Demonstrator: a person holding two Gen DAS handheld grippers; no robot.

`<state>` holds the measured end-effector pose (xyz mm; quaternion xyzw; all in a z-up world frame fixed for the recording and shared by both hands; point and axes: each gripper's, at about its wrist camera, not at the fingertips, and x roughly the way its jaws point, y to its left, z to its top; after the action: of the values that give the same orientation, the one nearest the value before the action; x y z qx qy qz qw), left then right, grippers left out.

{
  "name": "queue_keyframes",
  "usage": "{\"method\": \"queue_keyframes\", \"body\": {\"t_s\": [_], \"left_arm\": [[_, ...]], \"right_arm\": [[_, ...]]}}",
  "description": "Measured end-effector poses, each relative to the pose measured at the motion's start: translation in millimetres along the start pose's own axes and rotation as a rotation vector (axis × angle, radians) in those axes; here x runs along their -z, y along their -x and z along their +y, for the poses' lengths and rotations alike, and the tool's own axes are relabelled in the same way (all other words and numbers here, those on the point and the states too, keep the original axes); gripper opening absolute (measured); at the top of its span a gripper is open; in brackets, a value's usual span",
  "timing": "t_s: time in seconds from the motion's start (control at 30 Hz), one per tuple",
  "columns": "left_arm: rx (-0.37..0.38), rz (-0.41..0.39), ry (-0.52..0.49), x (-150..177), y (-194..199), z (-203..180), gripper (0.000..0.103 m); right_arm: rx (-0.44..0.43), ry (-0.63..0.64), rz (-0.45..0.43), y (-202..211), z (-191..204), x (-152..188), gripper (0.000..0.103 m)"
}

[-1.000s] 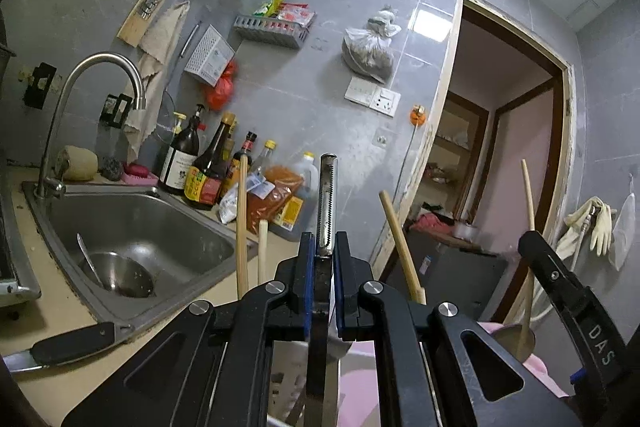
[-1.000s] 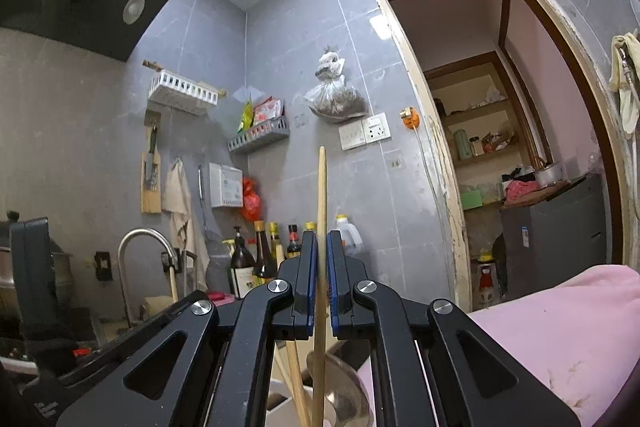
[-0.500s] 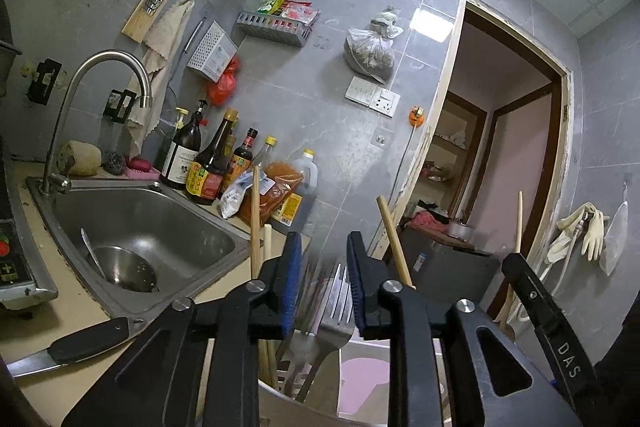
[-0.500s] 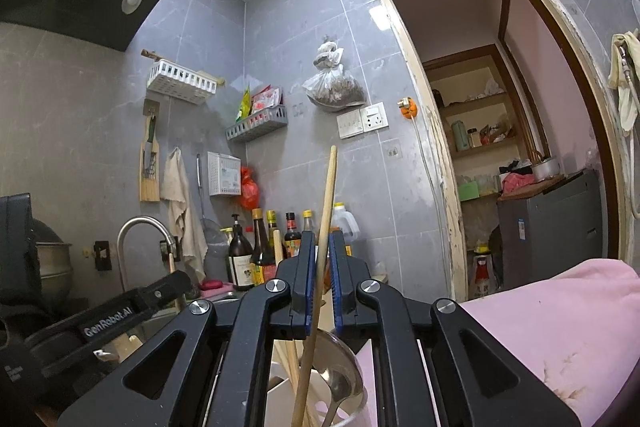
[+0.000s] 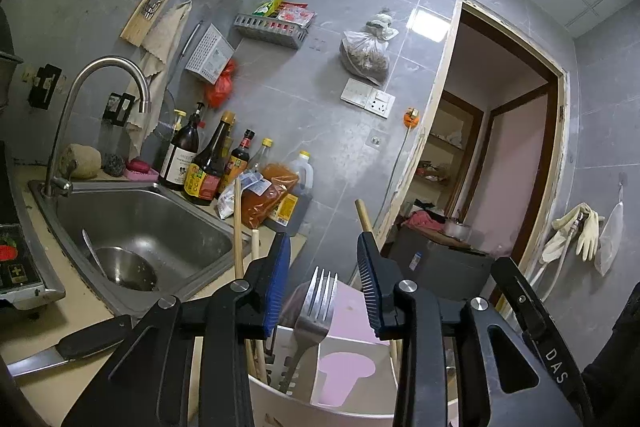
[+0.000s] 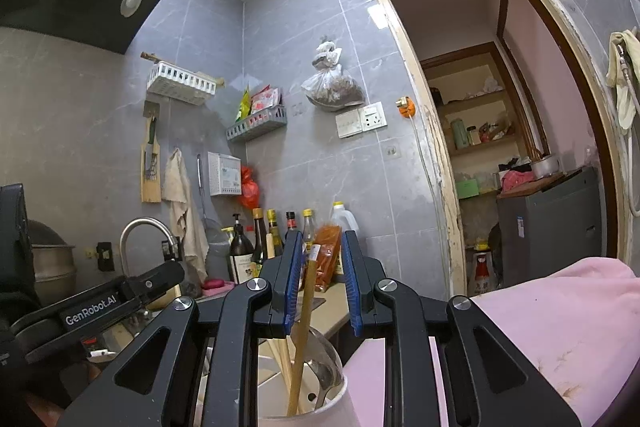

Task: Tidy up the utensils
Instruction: 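Lower the peeler and chopstick into the holder and open both grippers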

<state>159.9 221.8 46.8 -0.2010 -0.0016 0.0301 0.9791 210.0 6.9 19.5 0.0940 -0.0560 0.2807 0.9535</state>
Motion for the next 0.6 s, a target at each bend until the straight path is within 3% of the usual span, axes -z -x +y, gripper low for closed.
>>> {"method": "queue_keyframes", "body": {"t_s": [0.33, 0.6], "left_arm": [[-0.008, -0.005, -0.048, -7.1, 8.5, -10.7, 0.039], [-0.031, 0.021, -0.127, -8.3, 14.1, -27.9, 0.051]], "right_arm": [[0.010, -0.011, -0.004, 6.6, -4.5, -6.3, 0.023], [0.016, -0.016, -0.015, 22.4, -14.9, -16.5, 0.038]]}}
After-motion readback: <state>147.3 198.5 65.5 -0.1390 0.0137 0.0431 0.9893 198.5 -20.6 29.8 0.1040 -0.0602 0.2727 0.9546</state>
